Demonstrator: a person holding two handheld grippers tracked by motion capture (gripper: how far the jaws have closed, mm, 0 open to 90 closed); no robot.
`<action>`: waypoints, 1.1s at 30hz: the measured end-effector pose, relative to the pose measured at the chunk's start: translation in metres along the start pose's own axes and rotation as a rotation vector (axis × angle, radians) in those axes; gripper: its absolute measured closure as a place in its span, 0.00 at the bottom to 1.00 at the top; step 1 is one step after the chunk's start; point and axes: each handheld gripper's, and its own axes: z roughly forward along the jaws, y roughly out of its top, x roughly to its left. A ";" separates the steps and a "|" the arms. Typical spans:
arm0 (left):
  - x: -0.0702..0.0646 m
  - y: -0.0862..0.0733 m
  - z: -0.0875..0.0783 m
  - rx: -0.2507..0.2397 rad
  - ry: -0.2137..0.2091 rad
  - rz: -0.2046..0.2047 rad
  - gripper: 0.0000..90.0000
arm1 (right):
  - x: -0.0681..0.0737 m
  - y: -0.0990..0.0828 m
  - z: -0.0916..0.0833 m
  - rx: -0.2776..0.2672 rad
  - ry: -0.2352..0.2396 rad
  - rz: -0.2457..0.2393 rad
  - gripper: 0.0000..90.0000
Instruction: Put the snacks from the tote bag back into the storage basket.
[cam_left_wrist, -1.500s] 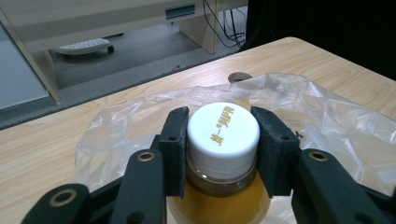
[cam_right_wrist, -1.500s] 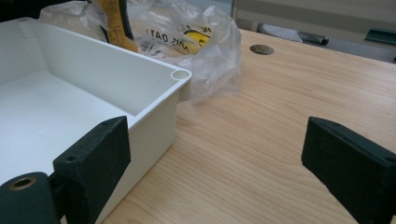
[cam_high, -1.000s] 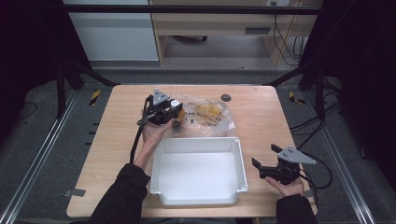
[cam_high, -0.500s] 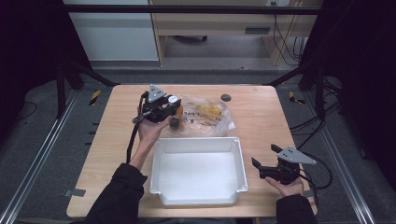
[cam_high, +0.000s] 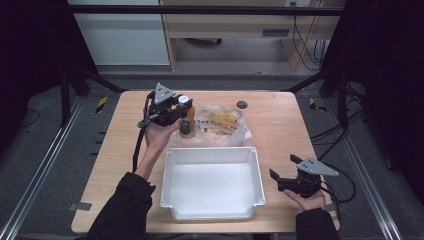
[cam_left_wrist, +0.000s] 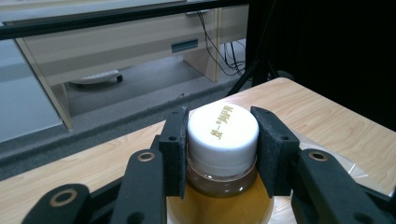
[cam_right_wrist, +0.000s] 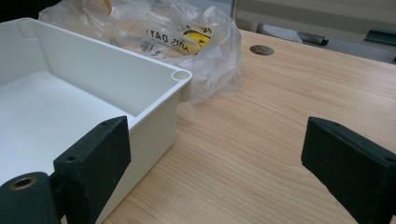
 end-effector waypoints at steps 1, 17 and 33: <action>0.000 0.002 -0.001 -0.002 0.000 -0.001 0.65 | 0.000 0.000 0.000 0.000 0.000 -0.001 0.09; 0.000 0.021 -0.019 -0.025 -0.003 0.005 0.65 | 0.000 0.000 0.000 -0.002 0.002 -0.001 0.09; -0.008 0.034 -0.040 -0.046 -0.021 0.020 0.65 | 0.000 0.000 0.000 -0.002 0.001 0.003 0.10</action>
